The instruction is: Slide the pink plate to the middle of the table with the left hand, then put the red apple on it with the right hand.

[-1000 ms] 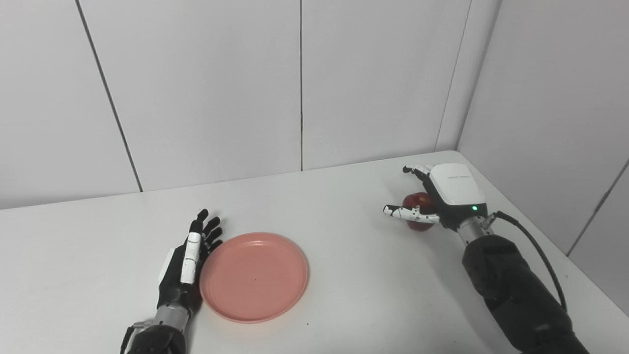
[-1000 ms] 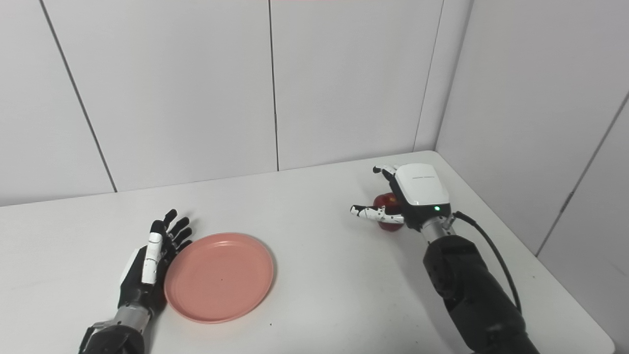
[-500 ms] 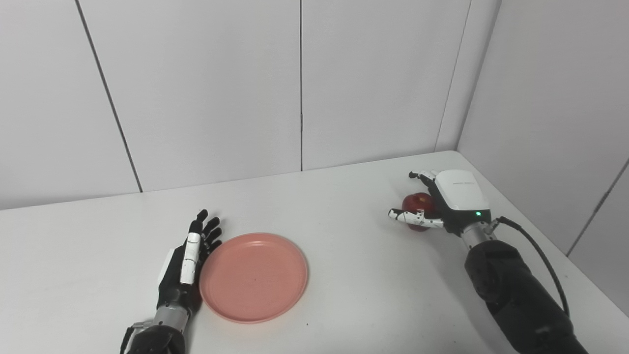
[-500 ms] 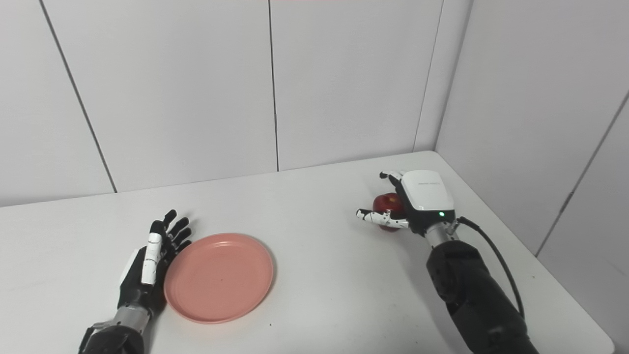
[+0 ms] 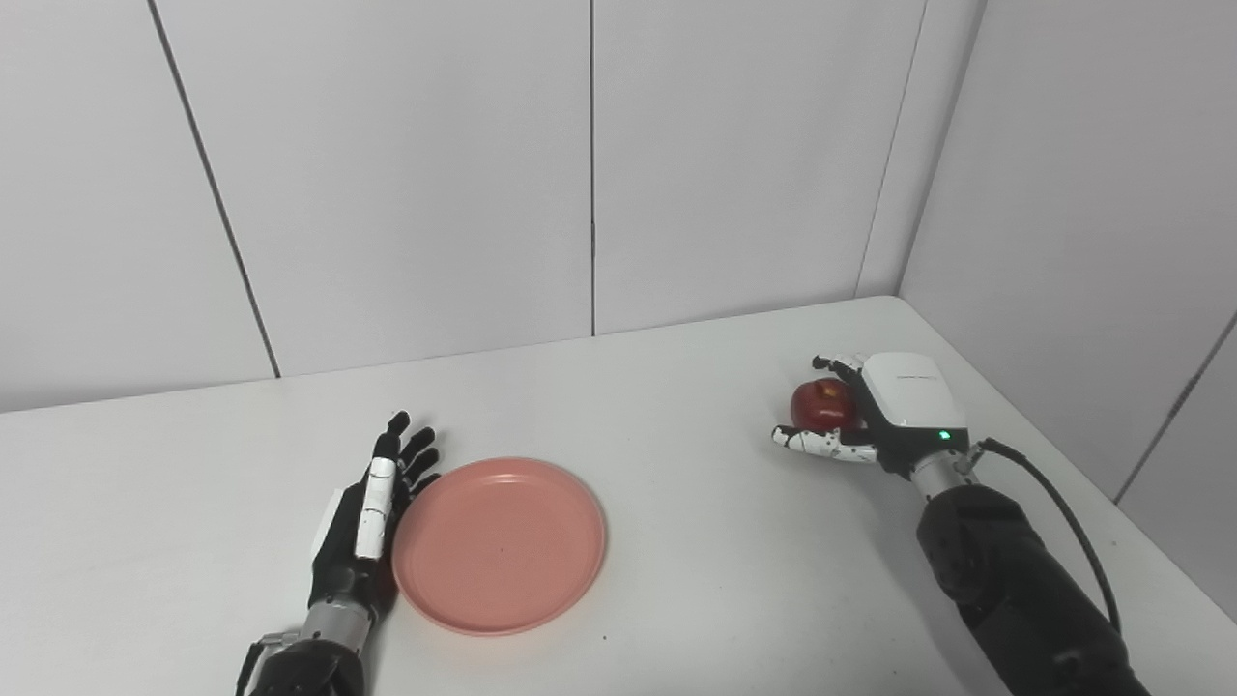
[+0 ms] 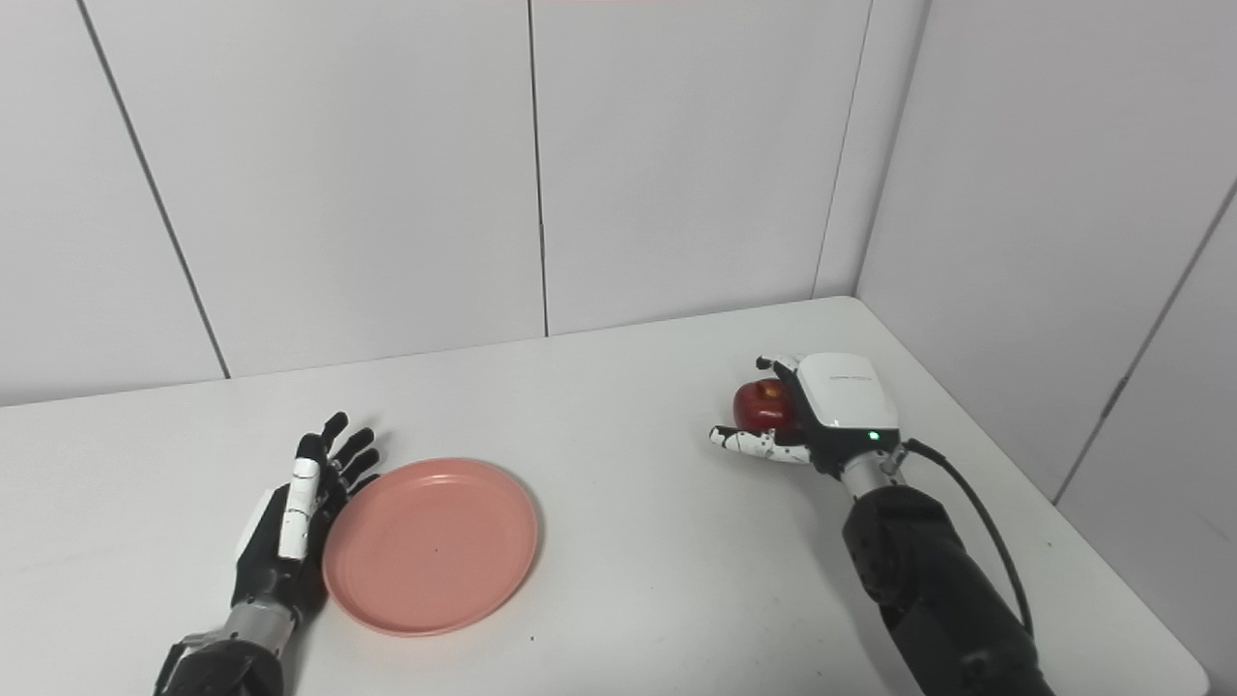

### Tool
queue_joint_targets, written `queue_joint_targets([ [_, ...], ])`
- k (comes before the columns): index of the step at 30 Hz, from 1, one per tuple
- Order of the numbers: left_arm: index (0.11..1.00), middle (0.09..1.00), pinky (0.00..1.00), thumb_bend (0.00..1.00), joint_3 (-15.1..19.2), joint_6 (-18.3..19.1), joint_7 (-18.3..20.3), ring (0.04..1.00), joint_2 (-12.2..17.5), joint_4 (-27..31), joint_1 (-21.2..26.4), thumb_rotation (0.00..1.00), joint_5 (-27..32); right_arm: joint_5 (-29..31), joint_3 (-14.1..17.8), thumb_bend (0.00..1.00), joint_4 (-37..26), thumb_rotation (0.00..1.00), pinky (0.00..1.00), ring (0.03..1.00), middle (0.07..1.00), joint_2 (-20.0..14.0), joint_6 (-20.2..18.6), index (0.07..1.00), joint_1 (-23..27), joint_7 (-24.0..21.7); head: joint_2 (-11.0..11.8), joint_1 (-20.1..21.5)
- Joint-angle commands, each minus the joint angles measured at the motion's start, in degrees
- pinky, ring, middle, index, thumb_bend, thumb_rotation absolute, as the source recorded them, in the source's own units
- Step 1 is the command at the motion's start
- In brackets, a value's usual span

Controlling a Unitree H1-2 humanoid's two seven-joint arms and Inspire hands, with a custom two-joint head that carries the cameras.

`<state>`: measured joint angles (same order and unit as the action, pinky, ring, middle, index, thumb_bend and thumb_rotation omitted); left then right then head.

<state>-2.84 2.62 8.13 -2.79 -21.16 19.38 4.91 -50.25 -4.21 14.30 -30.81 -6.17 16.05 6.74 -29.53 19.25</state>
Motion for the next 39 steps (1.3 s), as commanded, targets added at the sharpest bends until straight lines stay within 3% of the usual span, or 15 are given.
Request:
queue_joint_targets([
  [1,0.972,0.932,0.91,0.75,-0.25,4.04,-0.27,0.933,0.10,-2.49,-2.17,0.96,-0.35,0.24,0.07,0.78,-0.56,0.89,0.72,0.773,0.780,-1.11,0.51,0.765,1.69,2.51,-0.14,-0.13],
  [11,0.967,0.934,0.91,0.77,-0.46,4.25,-0.38,0.936,0.05,-2.42,-2.15,0.96,-0.48,0.81,-1.08,0.79,1.13,0.91,0.71,0.764,0.773,-1.54,0.82,0.762,1.97,4.02,-0.21,-0.28],
  [16,0.971,0.933,0.90,0.76,-0.63,4.22,-0.65,0.930,0.09,-2.39,-2.07,0.96,-0.76,1.74,-1.05,0.77,1.61,0.89,0.54,0.663,0.729,-1.44,1.12,0.748,2.02,5.00,-0.21,-0.28],
  [28,0.968,0.932,0.89,0.76,-0.64,4.26,-0.55,0.930,0.17,-2.45,-1.91,0.96,-0.90,2.76,-1.17,0.63,1.58,0.85,0.36,0.453,0.558,-1.44,0.68,0.626,2.43,5.98,-0.26,-0.31],
  [30,0.969,0.933,0.90,0.76,-0.62,4.20,-0.56,0.932,0.16,-2.58,-1.86,0.96,-0.89,2.81,-1.18,0.58,1.81,0.79,0.29,0.375,0.488,-1.36,0.67,0.582,2.54,6.40,-0.26,-0.31],
  [33,0.968,0.933,0.90,0.76,-0.58,4.36,-0.58,0.932,0.10,-2.40,-1.88,0.96,-0.81,3.50,-0.93,0.52,1.99,0.71,0.28,0.357,0.467,-1.19,0.97,0.572,2.57,6.76,-0.33,-0.38],
  [38,0.971,0.933,0.92,0.74,-0.52,4.36,-0.48,0.936,0.17,-2.51,-1.81,0.97,-0.72,4.37,-1.13,0.45,3.24,0.57,0.18,0.240,0.342,-1.19,2.46,0.419,2.81,9.15,-0.32,-0.32],
  [39,0.971,0.932,0.92,0.74,-0.51,4.46,-0.50,0.935,0.17,-2.42,-1.83,0.97,-0.74,4.51,-1.21,0.47,3.38,0.37,0.17,0.225,0.325,-1.20,2.52,0.447,2.86,9.50,-0.36,-0.28],
])
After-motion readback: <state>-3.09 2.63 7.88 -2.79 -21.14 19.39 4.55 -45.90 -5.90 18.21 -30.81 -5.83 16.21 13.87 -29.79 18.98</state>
